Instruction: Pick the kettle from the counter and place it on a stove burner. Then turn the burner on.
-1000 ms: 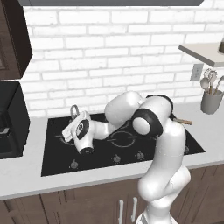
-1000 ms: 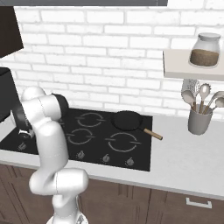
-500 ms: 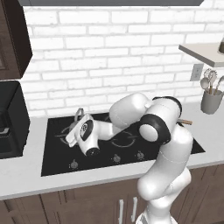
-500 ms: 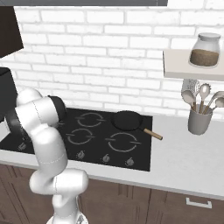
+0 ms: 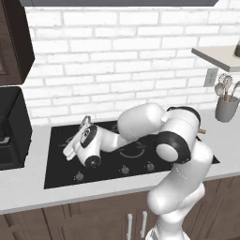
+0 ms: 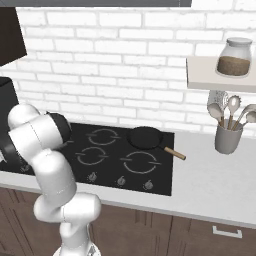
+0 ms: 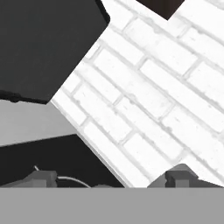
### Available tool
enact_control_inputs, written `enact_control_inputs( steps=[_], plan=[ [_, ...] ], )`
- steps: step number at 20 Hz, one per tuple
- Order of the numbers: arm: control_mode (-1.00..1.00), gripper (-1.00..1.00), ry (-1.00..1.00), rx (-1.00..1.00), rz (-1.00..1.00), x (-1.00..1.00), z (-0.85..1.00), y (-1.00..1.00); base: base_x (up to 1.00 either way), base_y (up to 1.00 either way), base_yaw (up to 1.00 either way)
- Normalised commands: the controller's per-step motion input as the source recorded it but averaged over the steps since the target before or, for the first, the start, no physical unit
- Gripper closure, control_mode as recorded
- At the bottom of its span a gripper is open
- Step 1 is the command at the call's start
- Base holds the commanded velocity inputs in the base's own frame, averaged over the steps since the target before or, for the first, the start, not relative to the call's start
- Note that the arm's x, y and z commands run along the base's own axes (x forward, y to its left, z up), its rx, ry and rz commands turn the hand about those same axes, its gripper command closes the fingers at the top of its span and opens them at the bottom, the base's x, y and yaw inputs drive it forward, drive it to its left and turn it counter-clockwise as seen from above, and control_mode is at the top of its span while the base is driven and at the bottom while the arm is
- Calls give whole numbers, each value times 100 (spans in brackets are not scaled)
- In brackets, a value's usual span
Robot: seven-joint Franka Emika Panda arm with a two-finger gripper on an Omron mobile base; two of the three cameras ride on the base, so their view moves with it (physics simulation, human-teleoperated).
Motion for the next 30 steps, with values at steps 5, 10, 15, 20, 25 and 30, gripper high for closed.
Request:
enact_control_inputs(
  steps=[5,10,15,20,25,30],
  plan=[
    [-100,-100,2,2,-7,-44,59,15,0,0,0],
    [-100,-100,0,5,-11,-59,33,7,0,0,0],
    [-100,-100,10,26,-24,-96,5,6,0,0,0],
    [-100,-100,14,33,-27,-98,18,0,0,0,0],
    [-100,-100,13,35,-24,-70,56,0,0,0,0],
    [-100,-100,34,33,-22,-35,18,-4,0,0,0]
  ],
)
